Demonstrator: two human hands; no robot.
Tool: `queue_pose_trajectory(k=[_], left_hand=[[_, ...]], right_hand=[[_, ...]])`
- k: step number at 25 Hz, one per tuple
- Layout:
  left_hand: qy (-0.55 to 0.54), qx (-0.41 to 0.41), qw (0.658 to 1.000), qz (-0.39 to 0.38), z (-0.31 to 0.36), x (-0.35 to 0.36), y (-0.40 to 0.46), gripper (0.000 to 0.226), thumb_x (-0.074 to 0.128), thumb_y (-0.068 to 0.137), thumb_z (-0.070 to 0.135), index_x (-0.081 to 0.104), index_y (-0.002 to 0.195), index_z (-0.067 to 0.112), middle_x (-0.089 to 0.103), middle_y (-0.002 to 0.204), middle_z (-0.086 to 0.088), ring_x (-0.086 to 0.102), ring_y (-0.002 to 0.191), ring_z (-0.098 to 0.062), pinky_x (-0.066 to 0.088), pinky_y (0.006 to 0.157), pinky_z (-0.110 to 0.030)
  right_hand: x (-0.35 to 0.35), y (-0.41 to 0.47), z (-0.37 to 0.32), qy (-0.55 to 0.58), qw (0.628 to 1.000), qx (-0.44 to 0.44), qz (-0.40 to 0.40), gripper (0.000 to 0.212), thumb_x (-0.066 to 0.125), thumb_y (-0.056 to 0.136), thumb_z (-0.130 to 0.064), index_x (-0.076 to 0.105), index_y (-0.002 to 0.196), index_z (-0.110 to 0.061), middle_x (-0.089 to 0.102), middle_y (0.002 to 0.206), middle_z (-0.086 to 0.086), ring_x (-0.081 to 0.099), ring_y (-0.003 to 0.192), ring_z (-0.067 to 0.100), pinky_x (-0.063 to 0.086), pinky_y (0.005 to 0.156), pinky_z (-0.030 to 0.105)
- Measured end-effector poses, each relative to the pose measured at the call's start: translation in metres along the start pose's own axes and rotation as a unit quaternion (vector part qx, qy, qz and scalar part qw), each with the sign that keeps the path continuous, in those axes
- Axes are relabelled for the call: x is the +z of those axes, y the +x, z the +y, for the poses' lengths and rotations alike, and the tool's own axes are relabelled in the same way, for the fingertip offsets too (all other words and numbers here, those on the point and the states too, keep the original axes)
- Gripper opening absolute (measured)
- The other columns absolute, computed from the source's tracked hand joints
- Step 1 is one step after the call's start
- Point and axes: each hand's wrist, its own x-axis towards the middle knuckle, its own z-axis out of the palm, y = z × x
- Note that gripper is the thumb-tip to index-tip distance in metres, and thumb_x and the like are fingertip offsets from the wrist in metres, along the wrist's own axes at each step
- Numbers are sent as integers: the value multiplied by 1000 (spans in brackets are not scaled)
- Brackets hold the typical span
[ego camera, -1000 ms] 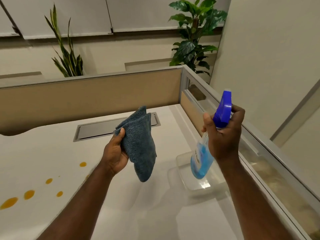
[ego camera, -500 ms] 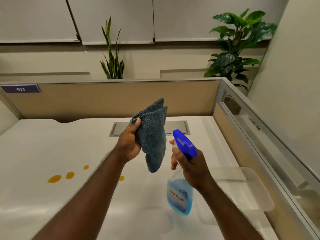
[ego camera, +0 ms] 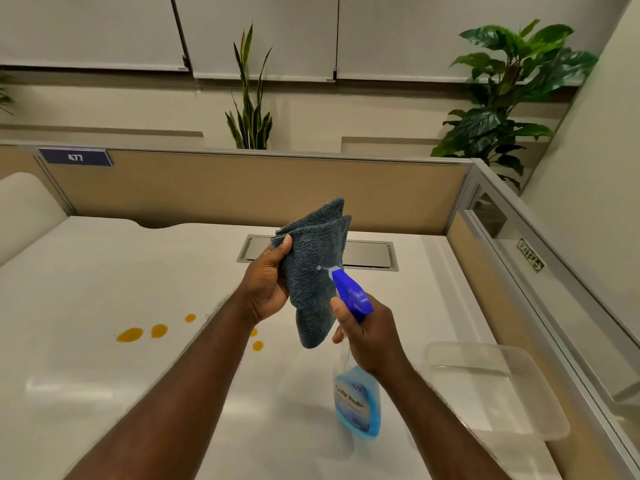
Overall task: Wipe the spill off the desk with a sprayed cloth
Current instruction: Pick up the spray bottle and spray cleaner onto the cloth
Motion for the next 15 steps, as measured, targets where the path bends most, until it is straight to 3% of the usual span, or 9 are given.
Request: queue_pose_trajectory(k=[9, 15], left_hand=[[-32, -7, 999, 15, -6, -5, -1, 25, 52, 95, 26, 76, 100, 20, 73, 110, -9, 69, 102, -26, 56, 85, -43], [-45, -24, 999, 11, -11, -3, -2, 38, 58, 85, 29, 64, 119, 11, 74, 108, -11, 69, 100, -26, 59, 76, -39]], right_hand=[[-5, 0, 9, -13, 1000, 5, 26, 16, 60, 92, -25, 52, 78, -28, 62, 62, 10, 61, 50, 5, 47, 53, 10], [-5, -8, 15, 5, 1000, -19, 0, 10, 60, 89, -32, 54, 82, -33, 59, 63, -2, 62, 51, 7, 47, 51, 9]])
